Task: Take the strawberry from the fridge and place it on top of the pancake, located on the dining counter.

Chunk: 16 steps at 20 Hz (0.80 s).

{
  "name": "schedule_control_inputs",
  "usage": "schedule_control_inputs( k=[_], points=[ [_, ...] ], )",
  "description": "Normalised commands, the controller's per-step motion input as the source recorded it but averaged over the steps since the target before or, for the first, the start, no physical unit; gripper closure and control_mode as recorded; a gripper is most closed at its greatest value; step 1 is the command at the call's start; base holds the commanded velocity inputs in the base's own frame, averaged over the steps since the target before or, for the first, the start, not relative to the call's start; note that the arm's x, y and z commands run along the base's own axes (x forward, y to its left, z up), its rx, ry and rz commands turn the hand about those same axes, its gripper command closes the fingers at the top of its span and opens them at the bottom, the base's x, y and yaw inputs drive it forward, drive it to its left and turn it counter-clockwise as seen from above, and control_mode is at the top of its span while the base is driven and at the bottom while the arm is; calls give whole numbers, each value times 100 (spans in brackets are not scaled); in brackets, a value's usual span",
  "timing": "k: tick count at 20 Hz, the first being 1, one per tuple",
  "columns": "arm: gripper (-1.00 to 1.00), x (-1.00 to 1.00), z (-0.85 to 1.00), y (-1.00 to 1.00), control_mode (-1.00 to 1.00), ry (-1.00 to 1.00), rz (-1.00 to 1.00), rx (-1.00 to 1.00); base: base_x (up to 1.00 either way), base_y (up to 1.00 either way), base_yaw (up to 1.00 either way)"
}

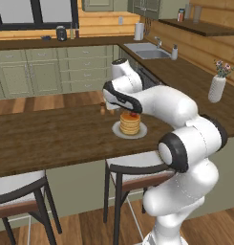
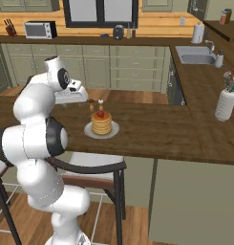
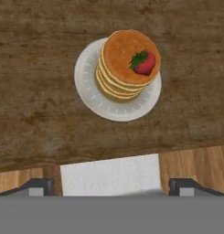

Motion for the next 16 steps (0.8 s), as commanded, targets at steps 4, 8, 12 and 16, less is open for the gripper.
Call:
schedule_control_inputs(
  k=[4,8,12,16],
  points=[
    [-100,-100,9,35,-100,6,7,-4,0,0,0],
    [-100,-100,0,3,-100,8,2,0,0,0,0],
    [-100,-100,0,0,-100,2,0,0,0,0,0],
    [-100,-100,8,4,-100,-3,0,0,0,0,0]
  ],
)
